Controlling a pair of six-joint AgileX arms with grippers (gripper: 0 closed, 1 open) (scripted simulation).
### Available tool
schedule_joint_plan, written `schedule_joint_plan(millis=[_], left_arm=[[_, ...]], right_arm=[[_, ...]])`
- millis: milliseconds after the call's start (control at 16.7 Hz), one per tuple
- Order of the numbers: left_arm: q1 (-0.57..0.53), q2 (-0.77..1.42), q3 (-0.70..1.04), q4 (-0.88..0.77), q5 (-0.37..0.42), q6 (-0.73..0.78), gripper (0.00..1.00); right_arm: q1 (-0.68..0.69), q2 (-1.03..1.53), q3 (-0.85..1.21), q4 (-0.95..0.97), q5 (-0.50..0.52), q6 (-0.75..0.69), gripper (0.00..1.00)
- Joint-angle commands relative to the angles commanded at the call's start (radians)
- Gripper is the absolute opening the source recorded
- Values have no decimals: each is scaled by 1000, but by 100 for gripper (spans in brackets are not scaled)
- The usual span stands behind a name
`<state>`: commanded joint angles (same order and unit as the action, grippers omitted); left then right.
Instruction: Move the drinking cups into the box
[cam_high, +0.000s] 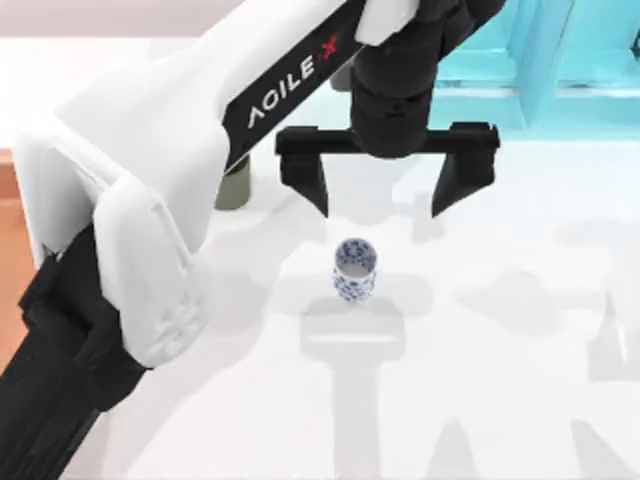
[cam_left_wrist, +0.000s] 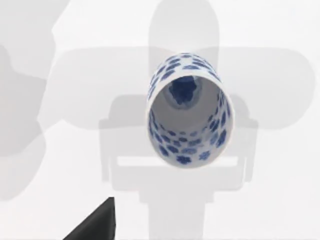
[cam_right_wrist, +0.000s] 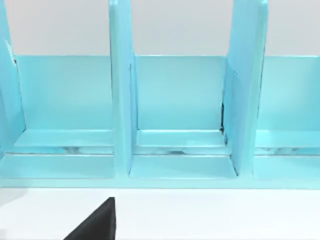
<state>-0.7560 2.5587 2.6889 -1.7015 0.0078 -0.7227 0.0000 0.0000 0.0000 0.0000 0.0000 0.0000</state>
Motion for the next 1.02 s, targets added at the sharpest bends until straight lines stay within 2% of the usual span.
schedule_joint_plan(millis=[360, 1020], left_arm=[[2, -14, -70, 57, 0, 3, 100], [3, -95, -559, 463, -1, 2, 100]], right_arm=[[0, 0, 0, 0, 0, 0, 100], [0, 0, 0, 0, 0, 0, 100]])
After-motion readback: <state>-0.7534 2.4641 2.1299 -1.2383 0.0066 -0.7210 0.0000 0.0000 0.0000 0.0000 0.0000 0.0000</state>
